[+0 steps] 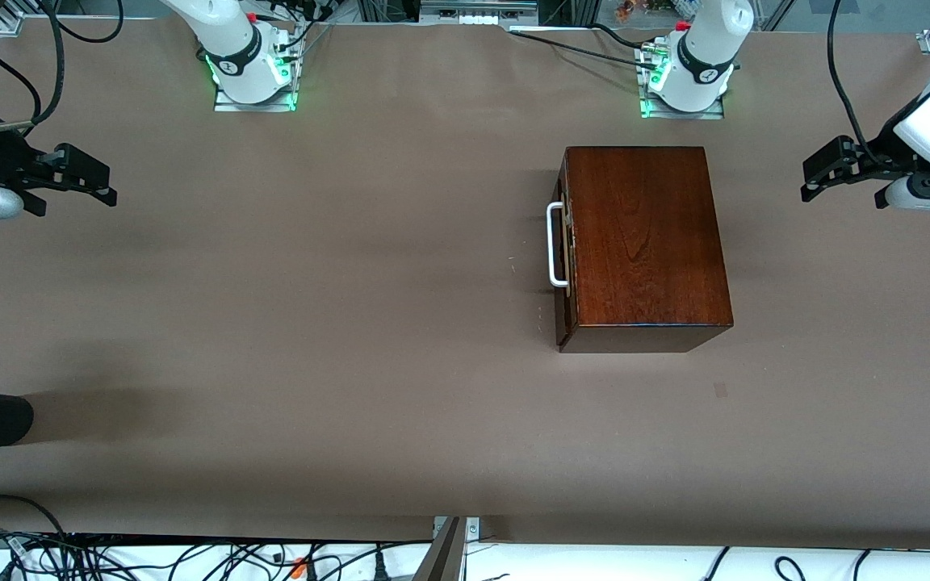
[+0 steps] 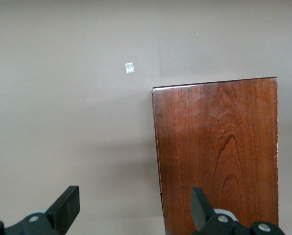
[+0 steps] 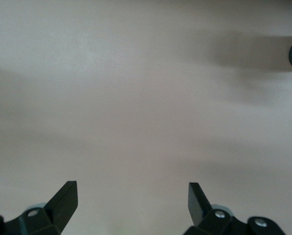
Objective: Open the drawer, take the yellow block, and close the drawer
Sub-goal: 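Move the left gripper over the box toward the white drawer handle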
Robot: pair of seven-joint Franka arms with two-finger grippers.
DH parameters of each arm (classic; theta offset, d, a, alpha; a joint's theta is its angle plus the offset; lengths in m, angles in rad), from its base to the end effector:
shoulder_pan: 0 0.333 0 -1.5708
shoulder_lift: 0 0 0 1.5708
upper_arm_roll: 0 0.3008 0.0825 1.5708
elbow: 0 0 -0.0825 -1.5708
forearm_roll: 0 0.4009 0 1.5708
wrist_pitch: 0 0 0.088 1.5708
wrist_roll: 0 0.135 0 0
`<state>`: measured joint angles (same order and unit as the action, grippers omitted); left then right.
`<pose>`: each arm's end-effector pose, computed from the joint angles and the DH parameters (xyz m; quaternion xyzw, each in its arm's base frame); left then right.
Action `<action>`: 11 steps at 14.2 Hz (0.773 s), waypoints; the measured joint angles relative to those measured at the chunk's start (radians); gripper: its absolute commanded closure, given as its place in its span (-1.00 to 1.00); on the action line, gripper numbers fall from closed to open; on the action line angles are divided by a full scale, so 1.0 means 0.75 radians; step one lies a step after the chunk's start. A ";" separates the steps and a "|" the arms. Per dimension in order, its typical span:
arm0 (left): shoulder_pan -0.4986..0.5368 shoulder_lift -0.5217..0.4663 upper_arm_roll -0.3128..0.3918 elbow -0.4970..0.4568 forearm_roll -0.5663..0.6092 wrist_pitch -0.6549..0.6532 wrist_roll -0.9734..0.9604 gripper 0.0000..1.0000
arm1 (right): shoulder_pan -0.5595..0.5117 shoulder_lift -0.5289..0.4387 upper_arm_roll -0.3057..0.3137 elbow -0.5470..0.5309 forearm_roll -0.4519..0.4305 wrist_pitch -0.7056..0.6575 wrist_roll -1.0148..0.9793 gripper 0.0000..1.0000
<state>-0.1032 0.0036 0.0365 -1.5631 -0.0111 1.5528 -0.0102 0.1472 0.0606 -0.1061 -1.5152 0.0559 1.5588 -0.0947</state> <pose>0.5689 -0.0396 0.5814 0.9996 -0.0283 -0.0072 0.0052 0.5866 0.0334 0.5726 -0.9973 -0.0680 0.0077 0.0250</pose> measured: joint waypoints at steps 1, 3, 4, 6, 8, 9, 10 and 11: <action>0.001 0.002 0.000 0.000 0.000 0.000 0.000 -1.00 | 0.000 0.000 0.000 0.000 0.000 0.000 0.000 -1.00; 0.001 0.002 -0.002 0.000 0.000 0.000 0.000 -1.00 | 0.000 0.000 0.000 0.000 0.000 0.000 0.000 -1.00; 0.001 0.002 -0.002 0.000 0.000 0.000 0.000 -1.00 | 0.000 0.000 0.000 0.000 0.000 0.000 0.000 -1.00; 0.002 0.002 0.000 0.000 -0.005 0.000 0.000 -1.00 | 0.000 0.000 0.000 0.000 0.000 0.000 0.000 -1.00; 0.022 0.002 0.001 0.000 -0.057 0.000 -0.001 -1.00 | 0.000 0.000 0.000 0.000 0.000 0.000 0.000 -1.00; 0.035 0.002 0.001 0.000 -0.077 0.000 0.000 -1.00 | 0.000 0.000 0.000 0.000 0.000 0.000 0.000 -1.00; 0.043 0.002 0.001 0.000 -0.089 -0.001 0.001 -1.00 | 0.000 0.000 0.000 0.000 0.000 0.000 0.000 -1.00; 0.044 0.002 0.000 0.000 -0.092 -0.002 0.003 -1.00 | 0.000 0.000 0.000 0.000 0.000 0.000 0.000 -1.00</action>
<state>-0.0699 0.0052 0.0368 -1.5632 -0.0804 1.5516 -0.0083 0.1472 0.0606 -0.1062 -1.5152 0.0559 1.5588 -0.0946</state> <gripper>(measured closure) 0.000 0.000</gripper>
